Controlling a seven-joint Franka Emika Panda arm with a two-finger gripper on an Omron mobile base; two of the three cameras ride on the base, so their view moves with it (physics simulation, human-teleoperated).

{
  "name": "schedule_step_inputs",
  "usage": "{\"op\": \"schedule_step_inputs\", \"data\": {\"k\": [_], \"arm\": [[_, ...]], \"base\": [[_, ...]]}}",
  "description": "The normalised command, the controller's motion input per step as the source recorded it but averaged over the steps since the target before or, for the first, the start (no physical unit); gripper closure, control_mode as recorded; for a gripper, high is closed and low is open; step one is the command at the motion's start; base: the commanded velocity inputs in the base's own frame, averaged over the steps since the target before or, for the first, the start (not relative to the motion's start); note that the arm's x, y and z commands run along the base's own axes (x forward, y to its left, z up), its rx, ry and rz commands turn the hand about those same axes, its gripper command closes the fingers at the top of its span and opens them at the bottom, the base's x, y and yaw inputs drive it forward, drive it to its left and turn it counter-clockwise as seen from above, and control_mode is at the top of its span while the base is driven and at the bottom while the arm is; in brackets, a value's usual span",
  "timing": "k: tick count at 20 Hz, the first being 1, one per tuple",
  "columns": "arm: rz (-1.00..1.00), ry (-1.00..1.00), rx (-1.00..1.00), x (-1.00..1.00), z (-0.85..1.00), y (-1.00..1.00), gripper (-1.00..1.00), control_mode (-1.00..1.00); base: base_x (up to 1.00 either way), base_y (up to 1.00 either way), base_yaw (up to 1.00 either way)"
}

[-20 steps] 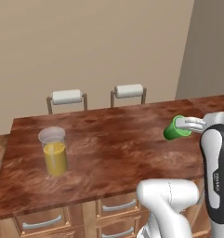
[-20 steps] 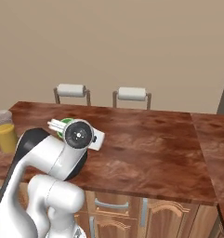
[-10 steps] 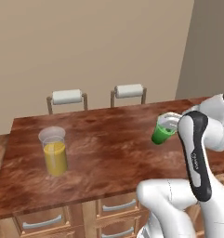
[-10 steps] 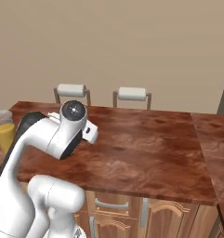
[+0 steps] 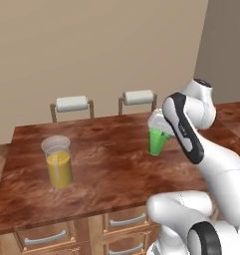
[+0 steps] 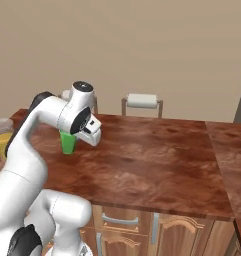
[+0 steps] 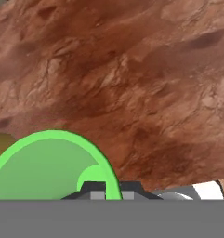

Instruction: Place the pitcher and cup on the dining counter for serving.

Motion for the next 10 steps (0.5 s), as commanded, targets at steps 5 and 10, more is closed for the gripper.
{"op": "schedule_step_inputs", "data": {"k": [5,10], "arm": [[0.00,0.00,0.00,0.53,-0.60,0.06,1.00,-1.00],[0.00,0.00,-0.01,0.82,-0.49,0.14,1.00,-1.00]], "base": [[0.00,0.00,0.00],[0.00,0.00,0.00]]}}
